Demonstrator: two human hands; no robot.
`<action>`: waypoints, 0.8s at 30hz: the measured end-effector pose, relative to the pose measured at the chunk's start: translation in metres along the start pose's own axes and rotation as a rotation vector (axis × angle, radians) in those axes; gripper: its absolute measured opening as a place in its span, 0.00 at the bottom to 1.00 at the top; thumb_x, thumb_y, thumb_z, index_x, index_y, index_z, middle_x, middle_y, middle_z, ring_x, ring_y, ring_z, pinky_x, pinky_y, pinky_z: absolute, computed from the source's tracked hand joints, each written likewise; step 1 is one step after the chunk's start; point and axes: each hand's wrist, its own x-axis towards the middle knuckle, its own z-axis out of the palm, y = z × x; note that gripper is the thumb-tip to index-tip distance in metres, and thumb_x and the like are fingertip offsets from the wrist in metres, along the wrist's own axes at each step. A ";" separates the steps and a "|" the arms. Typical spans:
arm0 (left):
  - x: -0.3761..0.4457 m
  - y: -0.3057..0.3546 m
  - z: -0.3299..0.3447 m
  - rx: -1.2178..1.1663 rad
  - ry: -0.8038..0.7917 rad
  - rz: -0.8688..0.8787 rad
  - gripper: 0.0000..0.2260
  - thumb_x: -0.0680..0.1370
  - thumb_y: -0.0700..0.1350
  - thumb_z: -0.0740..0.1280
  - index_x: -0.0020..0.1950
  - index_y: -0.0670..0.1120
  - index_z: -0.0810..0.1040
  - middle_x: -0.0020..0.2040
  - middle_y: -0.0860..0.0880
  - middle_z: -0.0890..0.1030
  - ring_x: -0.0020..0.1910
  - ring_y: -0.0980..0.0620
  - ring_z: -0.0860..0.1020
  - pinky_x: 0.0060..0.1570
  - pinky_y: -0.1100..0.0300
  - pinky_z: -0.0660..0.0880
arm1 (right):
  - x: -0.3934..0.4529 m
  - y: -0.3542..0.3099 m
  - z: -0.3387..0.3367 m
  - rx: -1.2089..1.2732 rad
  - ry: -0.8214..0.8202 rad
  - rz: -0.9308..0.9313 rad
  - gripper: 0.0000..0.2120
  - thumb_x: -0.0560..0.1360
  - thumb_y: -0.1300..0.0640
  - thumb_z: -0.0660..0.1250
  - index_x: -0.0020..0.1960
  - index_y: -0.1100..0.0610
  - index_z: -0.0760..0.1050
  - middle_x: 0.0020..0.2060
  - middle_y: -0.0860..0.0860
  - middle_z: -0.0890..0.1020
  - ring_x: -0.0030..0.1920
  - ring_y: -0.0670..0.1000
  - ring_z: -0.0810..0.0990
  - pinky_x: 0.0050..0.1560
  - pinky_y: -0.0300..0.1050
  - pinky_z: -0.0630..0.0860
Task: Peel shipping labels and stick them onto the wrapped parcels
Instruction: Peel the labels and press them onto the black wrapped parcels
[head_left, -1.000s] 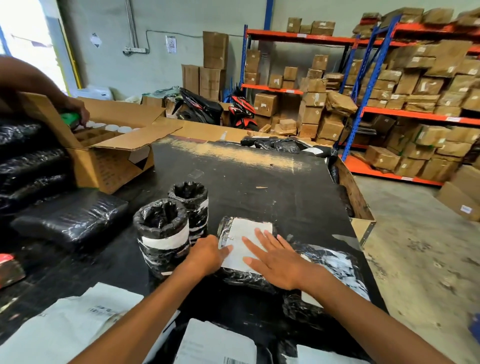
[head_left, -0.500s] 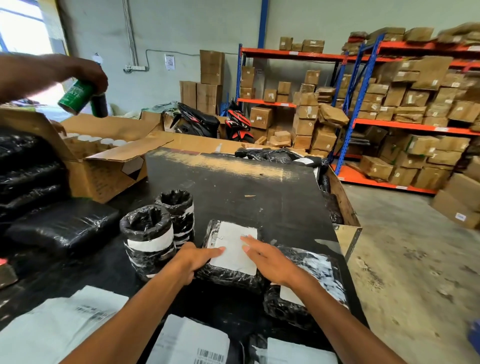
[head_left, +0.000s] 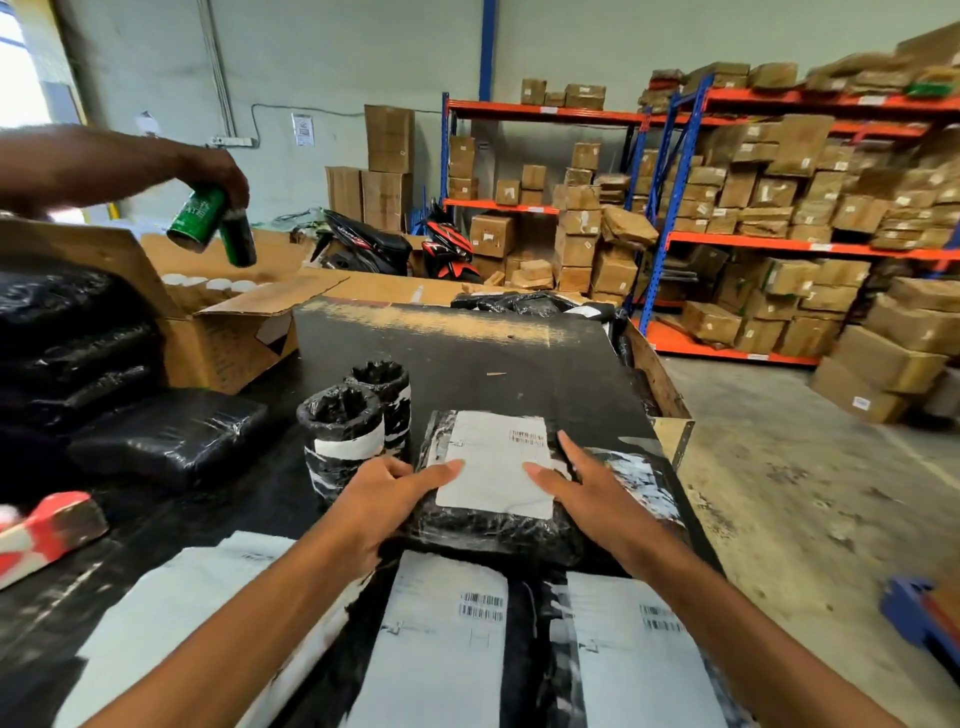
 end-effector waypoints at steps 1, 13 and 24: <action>-0.010 -0.001 -0.004 0.059 0.014 0.017 0.26 0.63 0.62 0.77 0.43 0.44 0.72 0.34 0.48 0.75 0.37 0.49 0.72 0.45 0.53 0.73 | -0.010 0.001 0.005 -0.016 0.006 0.000 0.38 0.74 0.38 0.63 0.77 0.42 0.47 0.78 0.44 0.53 0.77 0.50 0.52 0.75 0.53 0.54; -0.091 -0.054 -0.045 0.645 -0.027 0.332 0.22 0.73 0.67 0.62 0.35 0.49 0.69 0.32 0.53 0.74 0.35 0.50 0.74 0.36 0.57 0.68 | -0.120 0.008 0.078 -0.167 0.173 0.034 0.29 0.79 0.41 0.57 0.77 0.42 0.53 0.74 0.51 0.65 0.73 0.53 0.66 0.70 0.46 0.62; -0.093 -0.063 -0.081 0.709 0.091 0.446 0.22 0.73 0.67 0.62 0.40 0.49 0.80 0.29 0.52 0.77 0.38 0.49 0.78 0.38 0.57 0.72 | -0.124 -0.026 0.099 -0.593 0.416 -0.217 0.17 0.79 0.49 0.60 0.63 0.55 0.76 0.59 0.52 0.79 0.62 0.53 0.74 0.60 0.49 0.71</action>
